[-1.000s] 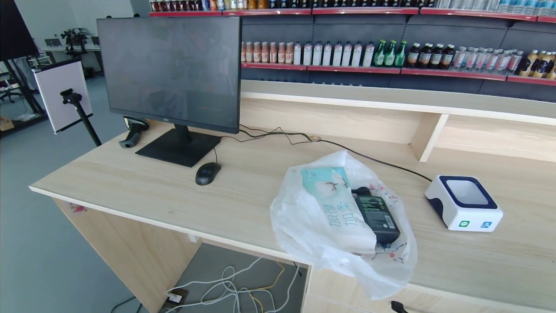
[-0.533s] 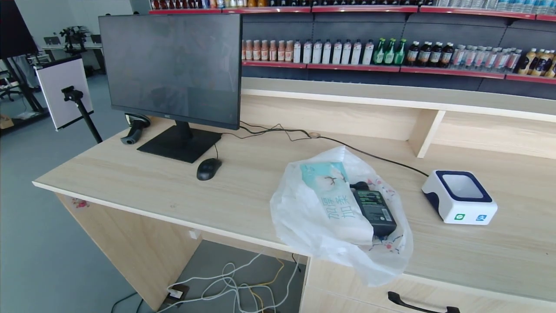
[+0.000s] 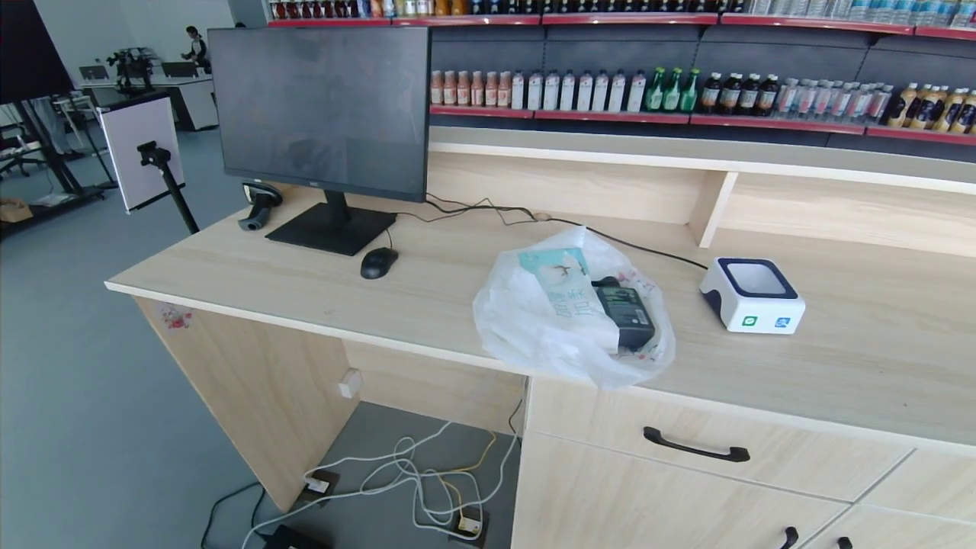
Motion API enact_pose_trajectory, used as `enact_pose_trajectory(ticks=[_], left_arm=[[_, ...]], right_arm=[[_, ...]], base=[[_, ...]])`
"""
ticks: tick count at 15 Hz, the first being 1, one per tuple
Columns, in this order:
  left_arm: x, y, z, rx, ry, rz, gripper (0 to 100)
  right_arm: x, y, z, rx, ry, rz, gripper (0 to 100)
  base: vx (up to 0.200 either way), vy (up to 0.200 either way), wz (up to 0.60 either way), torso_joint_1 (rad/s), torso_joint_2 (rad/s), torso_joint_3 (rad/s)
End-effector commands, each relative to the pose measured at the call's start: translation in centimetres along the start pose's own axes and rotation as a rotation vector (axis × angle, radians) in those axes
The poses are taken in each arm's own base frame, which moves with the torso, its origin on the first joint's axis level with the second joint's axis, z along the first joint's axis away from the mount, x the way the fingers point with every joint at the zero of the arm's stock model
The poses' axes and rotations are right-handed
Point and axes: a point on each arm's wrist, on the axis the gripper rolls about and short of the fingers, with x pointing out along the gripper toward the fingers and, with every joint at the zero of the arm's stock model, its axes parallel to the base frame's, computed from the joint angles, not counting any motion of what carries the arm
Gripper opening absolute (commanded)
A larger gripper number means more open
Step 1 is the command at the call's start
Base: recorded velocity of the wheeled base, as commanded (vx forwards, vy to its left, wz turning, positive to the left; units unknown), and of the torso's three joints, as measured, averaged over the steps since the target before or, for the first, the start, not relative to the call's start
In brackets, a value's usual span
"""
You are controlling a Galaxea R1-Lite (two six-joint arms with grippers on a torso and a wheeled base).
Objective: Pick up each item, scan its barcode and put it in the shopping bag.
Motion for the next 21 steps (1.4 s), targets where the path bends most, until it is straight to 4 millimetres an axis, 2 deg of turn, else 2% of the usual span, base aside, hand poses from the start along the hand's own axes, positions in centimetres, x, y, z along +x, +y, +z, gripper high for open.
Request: enact_pose_trajectory(ticks=[1, 3, 7, 15, 17, 21], left_arm=[[0.0, 0.0, 0.01, 0.002, -0.001, -0.001, 100], [0.0, 0.0, 0.0, 0.004, 0.0, -0.001, 100], [0.0, 0.0, 0.0, 0.0, 0.0, 0.001, 100], [0.0, 0.0, 0.0, 0.002, 0.0, -0.001, 100], [0.0, 0.0, 0.0, 0.002, 0.0, -0.001, 100], [0.0, 0.0, 0.0, 0.0, 0.0, -0.001, 100]], right_arm=[[-0.23, -0.02, -0.09, 0.003, -0.031, 0.014, 100], [-0.23, -0.02, -0.09, 0.001, -0.031, 0.014, 100], [-0.23, -0.02, -0.09, 0.001, -0.031, 0.014, 100], [-0.23, -0.02, -0.09, -0.003, -0.031, 0.014, 100], [-0.23, -0.02, -0.09, -0.008, -0.032, 0.014, 100], [-0.23, -0.02, -0.09, -0.002, -0.031, 0.014, 100]], base=[[-0.2, 0.0, -0.6, -0.002, 0.0, 0.002], [-0.2, 0.0, -0.6, 0.005, 0.01, 0.002], [-0.05, -0.05, -0.6, -0.001, -0.01, 0.0], [-0.2, -0.2, 0.0, 0.006, 0.01, -0.001], [0.0, -0.2, 0.0, -0.005, 0.0, 0.005], [0.0, -0.2, 0.45, 0.0, 0.0, 0.005]])
